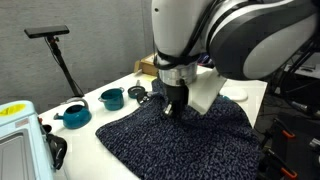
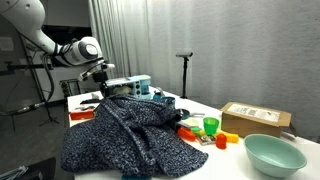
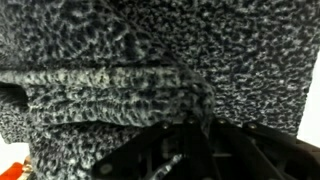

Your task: Pull back the blanket

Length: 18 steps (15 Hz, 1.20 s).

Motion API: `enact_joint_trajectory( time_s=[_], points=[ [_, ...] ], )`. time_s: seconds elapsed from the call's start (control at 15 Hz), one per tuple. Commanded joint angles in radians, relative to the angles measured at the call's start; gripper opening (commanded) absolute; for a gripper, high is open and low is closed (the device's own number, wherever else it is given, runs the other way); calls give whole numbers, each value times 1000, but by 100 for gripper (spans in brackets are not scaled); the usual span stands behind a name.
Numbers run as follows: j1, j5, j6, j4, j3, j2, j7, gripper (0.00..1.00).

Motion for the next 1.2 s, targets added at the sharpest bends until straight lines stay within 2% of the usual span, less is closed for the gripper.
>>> enact_joint_trajectory(
  time_s=[0.0, 0.33, 0.67, 0.73, 0.8, 1.13],
  points=[
    [14, 100, 92, 45, -2, 71, -2, 2],
    [3, 366, 213, 35, 19, 122, -62, 2],
    [11, 467, 303, 25, 6, 152, -101, 2],
    [16, 466, 307, 26, -1, 154, -94, 34],
    [20, 463, 316, 24, -5, 157, -91, 35],
    [66, 351, 332, 19, -67, 160, -14, 72]
  ],
)
